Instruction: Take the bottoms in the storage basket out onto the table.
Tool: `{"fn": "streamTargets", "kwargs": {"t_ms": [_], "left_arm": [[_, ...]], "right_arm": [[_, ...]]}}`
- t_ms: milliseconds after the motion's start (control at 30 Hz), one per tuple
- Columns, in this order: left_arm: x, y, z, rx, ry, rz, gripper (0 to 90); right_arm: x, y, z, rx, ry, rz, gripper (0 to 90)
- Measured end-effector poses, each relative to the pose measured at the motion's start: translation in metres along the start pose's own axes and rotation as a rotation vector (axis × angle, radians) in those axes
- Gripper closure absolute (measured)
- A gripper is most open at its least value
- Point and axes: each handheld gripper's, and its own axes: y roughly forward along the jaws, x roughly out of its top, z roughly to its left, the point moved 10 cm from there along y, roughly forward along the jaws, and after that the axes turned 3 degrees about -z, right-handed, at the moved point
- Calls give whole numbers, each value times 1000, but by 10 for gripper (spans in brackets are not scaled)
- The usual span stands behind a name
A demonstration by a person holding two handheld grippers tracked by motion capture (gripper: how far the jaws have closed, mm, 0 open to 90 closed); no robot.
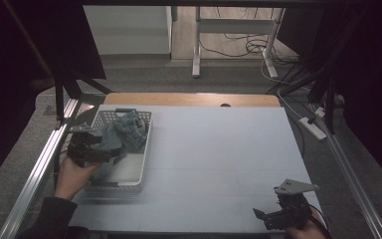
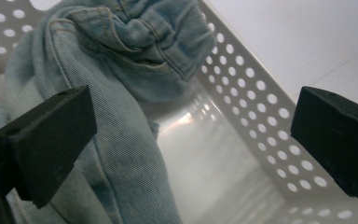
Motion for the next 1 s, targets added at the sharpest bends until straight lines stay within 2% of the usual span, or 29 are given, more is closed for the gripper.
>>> {"fn": "streamTargets", "kwargs": {"t_ms": [600, 1000], "left_arm": [[18, 17, 25, 32, -22, 34, 0], [25, 25, 38, 29, -39, 49, 0]], "right_arm": [[-1, 1, 1, 4, -17, 13, 8], [-1, 1, 1, 3, -17, 10, 9]]}}
